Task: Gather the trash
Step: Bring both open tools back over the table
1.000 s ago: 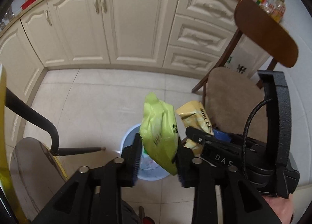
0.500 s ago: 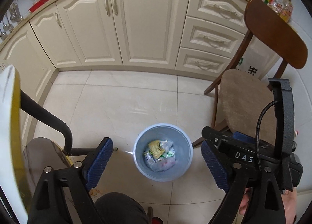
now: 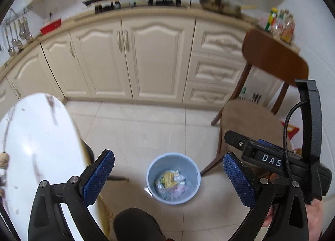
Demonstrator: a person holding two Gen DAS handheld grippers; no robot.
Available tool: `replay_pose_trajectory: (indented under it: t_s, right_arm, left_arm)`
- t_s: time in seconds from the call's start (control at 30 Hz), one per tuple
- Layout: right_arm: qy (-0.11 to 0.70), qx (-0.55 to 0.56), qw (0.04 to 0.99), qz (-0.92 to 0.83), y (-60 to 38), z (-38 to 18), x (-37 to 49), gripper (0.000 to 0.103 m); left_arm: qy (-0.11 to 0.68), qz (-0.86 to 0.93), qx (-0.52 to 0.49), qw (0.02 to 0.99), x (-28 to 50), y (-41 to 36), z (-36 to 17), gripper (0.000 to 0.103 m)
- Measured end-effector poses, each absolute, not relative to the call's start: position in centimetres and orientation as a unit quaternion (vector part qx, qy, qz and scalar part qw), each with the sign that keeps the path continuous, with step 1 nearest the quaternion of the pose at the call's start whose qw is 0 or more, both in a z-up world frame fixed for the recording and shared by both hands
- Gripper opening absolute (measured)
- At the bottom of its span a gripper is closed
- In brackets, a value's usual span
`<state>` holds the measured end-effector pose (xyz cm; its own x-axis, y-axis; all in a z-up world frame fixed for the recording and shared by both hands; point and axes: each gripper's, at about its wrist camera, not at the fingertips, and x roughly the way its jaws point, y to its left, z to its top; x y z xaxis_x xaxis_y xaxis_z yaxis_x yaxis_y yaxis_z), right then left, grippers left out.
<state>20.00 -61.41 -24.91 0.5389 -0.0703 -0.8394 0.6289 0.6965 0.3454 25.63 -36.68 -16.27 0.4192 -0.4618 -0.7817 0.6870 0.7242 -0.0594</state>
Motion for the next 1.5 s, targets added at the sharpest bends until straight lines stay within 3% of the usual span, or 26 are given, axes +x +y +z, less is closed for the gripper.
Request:
replay_pose_trajectory:
  t_s: [0.27,0.7,1.13,1.5]
  right_arm:
    - [0.371,0.284,0.863,-0.194,-56.0,-16.0,20.6,0.103]
    - [0.311,0.169,0.927,-0.121,-39.7,-5.7,24.2,0.103]
    - [0.265,0.065,0.961,-0.047,-24.4,-0.8,26.0,0.103]
    - [0.263,0.023,0.964,0.015,-16.4,-1.0,27.0,0.103]
  left_arm:
    - [0.338,-0.337,0.102,0.873,21.0,-25.7,-10.4,0.102]
    - [0.252,-0.246,0.039,0.935,12.7,-6.4,-6.2,0.102]
    - [0.214,-0.123,-0.026,0.969,5.4,8.5,-6.0,0.102]
    - [0.21,-0.075,-0.054,0.973,2.3,11.6,-6.9,0.102]
